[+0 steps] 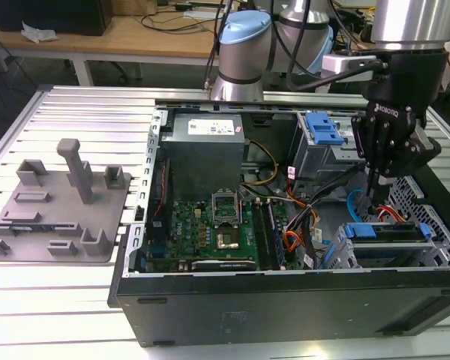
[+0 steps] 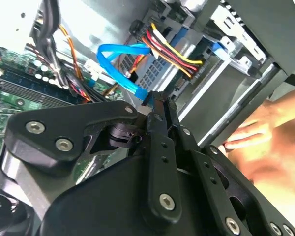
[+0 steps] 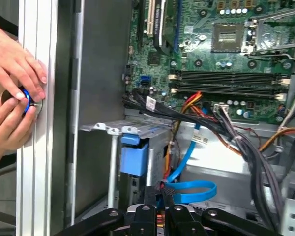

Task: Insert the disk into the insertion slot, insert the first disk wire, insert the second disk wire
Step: 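Insert the second disk wire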

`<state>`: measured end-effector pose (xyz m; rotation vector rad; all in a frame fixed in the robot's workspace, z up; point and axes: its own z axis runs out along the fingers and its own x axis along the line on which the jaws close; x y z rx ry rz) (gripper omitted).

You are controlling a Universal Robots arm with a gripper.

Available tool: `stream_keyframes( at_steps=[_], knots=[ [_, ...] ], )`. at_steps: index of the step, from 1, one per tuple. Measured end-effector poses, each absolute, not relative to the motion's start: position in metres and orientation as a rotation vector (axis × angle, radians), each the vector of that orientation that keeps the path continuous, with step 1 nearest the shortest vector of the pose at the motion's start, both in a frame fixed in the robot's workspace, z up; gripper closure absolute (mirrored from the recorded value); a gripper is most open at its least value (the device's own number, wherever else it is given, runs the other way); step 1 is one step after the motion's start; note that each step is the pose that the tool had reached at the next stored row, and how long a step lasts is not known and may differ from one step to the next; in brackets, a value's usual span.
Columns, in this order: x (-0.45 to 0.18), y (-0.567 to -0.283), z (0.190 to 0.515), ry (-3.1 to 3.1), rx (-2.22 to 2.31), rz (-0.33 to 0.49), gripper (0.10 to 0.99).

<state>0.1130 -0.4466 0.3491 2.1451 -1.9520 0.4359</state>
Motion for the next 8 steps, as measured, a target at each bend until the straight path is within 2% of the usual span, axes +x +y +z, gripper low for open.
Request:
stream_keyframes(
  at_steps=[4, 8],
  knots=[
    [0.1130, -0.4578, 0.3491, -1.987, 2.179, 0.386, 0.925],
    [0.1130, -0.4612, 0.3491, -2.062, 2.249, 0.274, 0.925]
  ],
)
